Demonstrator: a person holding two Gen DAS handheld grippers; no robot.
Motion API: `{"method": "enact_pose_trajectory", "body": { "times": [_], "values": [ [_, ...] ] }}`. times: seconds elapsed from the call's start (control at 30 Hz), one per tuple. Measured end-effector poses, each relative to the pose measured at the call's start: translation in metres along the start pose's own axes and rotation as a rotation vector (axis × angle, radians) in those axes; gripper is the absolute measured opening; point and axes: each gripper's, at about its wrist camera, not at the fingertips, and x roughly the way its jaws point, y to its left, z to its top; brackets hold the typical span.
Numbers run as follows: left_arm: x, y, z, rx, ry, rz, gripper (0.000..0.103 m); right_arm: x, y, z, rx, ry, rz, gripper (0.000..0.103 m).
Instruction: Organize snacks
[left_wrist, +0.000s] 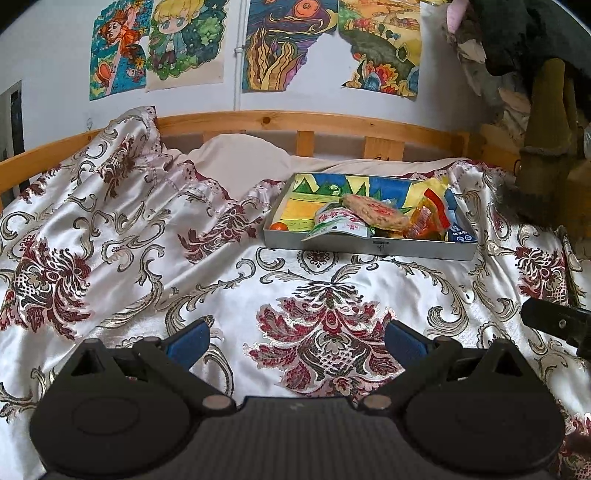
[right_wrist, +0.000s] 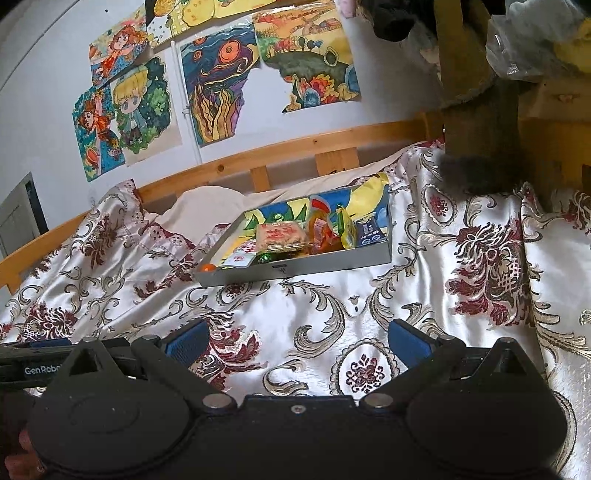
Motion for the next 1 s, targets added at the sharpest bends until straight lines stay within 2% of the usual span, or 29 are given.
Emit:
{"method": "enact_pose_trajectory", "body": {
  "times": [1.0],
  "values": [
    [-0.0018, 0.0008, 0.0011, 0.002, 0.002, 0.003, 0.103, 0.0004, 0.0026, -0.0029, -0.015, 0.005, 0.004, 0.102]
  ]
}}
